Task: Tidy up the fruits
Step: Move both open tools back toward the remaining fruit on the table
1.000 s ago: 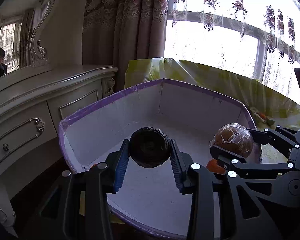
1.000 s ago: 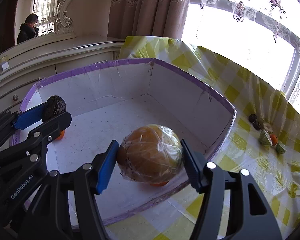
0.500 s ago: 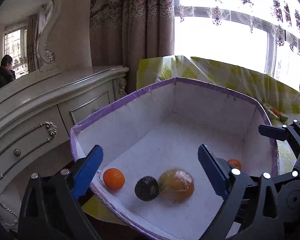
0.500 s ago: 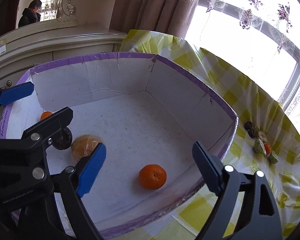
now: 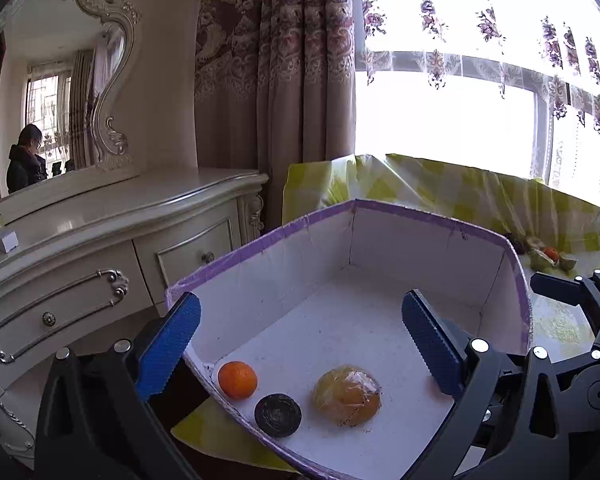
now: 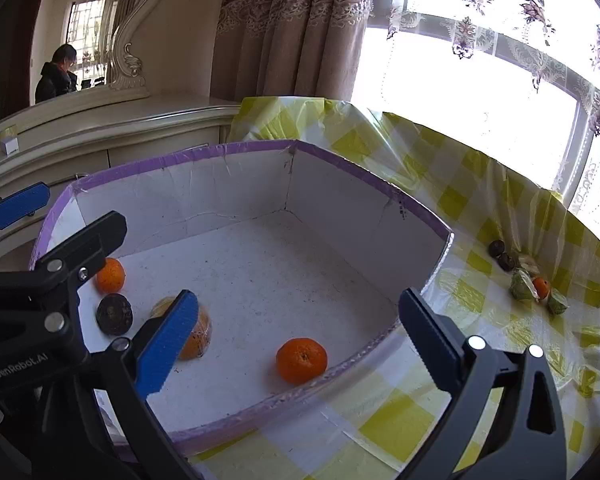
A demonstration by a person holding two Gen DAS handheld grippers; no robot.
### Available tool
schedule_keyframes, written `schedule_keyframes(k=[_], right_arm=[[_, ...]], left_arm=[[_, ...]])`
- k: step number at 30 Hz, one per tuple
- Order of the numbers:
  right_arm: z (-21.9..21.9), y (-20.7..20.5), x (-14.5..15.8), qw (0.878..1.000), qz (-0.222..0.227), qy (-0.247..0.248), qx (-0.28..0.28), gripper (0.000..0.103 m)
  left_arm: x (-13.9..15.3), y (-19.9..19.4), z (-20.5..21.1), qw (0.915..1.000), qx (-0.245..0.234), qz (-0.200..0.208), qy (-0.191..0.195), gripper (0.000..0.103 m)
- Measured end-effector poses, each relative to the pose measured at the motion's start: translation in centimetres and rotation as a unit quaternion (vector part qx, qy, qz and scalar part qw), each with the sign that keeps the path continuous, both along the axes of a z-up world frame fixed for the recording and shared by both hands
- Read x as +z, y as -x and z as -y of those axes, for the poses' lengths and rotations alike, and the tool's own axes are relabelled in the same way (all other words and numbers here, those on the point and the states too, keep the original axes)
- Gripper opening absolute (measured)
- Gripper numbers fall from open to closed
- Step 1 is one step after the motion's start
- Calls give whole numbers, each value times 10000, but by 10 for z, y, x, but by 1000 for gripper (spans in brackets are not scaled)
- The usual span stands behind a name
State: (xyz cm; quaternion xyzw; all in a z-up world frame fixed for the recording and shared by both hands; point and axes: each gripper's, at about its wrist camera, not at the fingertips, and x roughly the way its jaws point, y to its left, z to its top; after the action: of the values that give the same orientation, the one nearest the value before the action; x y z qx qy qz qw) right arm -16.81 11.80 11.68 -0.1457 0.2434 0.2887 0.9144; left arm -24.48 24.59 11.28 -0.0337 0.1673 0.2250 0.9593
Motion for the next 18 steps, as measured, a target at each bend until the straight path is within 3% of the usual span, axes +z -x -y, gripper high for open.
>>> schedule_keyframes(k=[5,8,13,18], right_arm=[[58,-7,14,9931,32,-1109,-379,101],[98,-21,14,9850,-62,-1518,-817,101],[169,-50,-1,9660,-352,-1843,-1780,101],[235,-77,-22,9424,-547,-1895,-2701,101]], left_arm=[[27,14,47,9947,-469,736,-545,98],[36,12,82,9877,-997,918,-785,98],[38,-14,145,9714,-2057,760,-912,98],[23,-68,192,9547,-2951,196,-324,98]])
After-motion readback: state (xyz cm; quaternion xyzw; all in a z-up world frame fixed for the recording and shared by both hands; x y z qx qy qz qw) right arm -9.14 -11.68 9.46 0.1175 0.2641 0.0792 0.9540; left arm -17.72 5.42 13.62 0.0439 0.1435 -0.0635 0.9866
